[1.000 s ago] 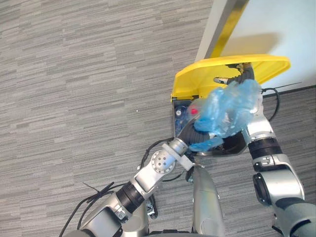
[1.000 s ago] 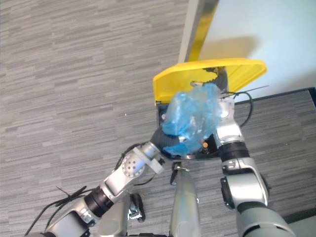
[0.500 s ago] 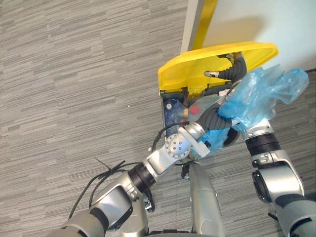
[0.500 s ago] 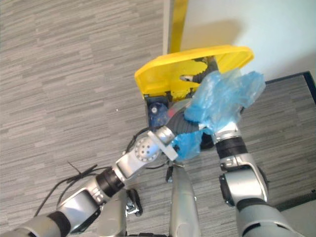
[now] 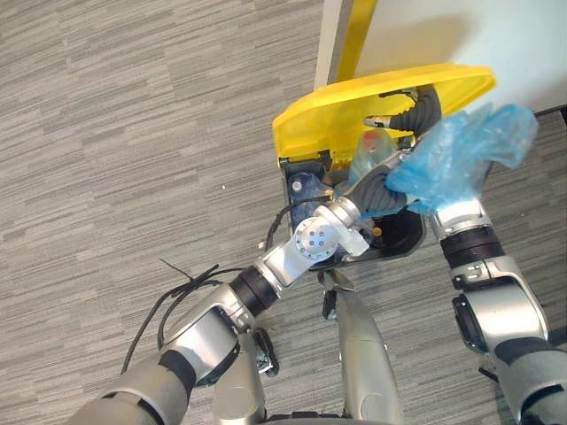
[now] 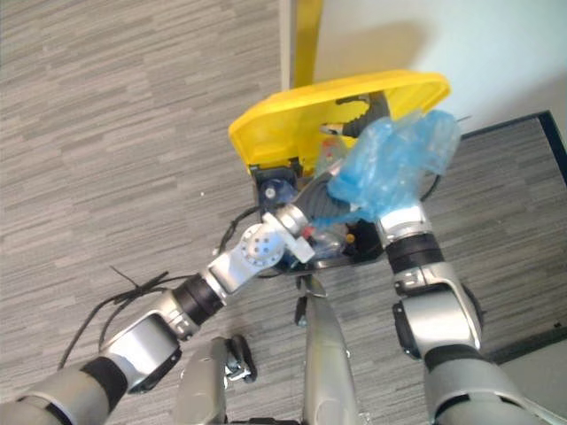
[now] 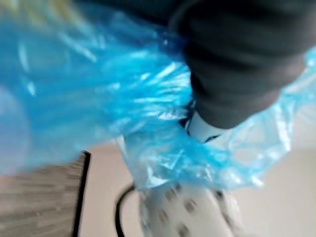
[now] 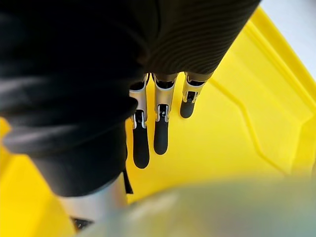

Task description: Gather rubbish on tea table into small bin, then transfer packed bag to large trash can.

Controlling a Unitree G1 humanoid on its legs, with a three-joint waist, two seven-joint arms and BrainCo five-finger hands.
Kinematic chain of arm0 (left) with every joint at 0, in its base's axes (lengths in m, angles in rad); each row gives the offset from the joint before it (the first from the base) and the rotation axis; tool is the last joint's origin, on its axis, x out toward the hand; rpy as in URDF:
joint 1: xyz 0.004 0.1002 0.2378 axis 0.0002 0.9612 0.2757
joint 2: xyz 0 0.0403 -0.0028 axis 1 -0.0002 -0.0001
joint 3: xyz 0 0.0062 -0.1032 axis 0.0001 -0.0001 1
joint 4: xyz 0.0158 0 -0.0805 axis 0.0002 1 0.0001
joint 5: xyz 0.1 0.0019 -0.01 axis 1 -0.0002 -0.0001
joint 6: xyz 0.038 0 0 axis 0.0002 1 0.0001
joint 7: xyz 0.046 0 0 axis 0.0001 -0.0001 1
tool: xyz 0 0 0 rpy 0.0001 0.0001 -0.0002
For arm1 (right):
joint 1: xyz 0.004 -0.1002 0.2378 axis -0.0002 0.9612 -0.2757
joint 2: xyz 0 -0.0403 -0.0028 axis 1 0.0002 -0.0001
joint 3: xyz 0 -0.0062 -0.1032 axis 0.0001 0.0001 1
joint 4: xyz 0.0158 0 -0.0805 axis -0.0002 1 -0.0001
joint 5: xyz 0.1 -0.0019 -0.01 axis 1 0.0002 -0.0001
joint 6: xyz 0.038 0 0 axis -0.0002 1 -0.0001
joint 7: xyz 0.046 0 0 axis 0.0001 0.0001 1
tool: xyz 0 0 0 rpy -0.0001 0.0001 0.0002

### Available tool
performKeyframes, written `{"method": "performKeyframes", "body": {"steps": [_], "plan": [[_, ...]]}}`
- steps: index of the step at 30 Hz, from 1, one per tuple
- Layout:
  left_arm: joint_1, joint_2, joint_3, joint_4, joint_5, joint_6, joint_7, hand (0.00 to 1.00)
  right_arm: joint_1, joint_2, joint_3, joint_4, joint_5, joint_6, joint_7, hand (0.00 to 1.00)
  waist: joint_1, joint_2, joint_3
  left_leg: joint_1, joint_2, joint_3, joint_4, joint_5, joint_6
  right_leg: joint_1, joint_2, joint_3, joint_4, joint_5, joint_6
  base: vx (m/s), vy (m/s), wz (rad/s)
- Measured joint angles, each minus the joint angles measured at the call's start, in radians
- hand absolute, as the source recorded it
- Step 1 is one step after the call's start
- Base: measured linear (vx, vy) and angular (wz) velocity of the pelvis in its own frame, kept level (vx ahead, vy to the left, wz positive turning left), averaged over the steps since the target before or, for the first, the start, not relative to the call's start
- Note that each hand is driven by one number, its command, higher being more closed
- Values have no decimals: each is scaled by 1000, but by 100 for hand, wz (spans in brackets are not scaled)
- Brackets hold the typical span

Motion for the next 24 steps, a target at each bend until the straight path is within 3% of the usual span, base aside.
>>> {"method": "performKeyframes", "body": {"steps": [4,6,9,12,23,24], "plan": [[3,6,29,53,84,6,1,100,-3,9,7,19,0,0,-4,0,5,-2,0,-19,2,-3,3,0,0,-13,1,-2,-7,4,3,24,-1,1],[4,22,35,124,148,45,2,100,-36,25,7,17,0,0,-5,0,-4,-4,1,-31,1,2,4,0,0,-28,3,3,-7,4,2,31,-6,-9],[12,53,35,229,247,128,12,100,-78,36,21,-35,1,-2,-10,0,-17,-29,15,-65,3,14,13,-1,0,-73,12,18,-7,13,7,58,-25,-17],[4,55,37,229,310,133,28,100,-78,37,28,-103,2,-9,-16,0,-17,-54,33,-88,10,32,22,-3,-4,-106,24,34,-7,21,6,43,-34,-15],[-15,-12,66,228,378,134,62,100,-77,32,67,-185,2,-46,-16,0,-26,-53,35,-125,21,31,35,-7,-4,-136,32,32,-11,25,0,14,-8,-1],[-16,-14,70,228,386,137,67,0,-77,33,68,-192,2,-54,-16,0,-26,-53,35,-132,21,30,37,-7,-4,-140,32,31,-14,27,-3,0,0,0]]}}
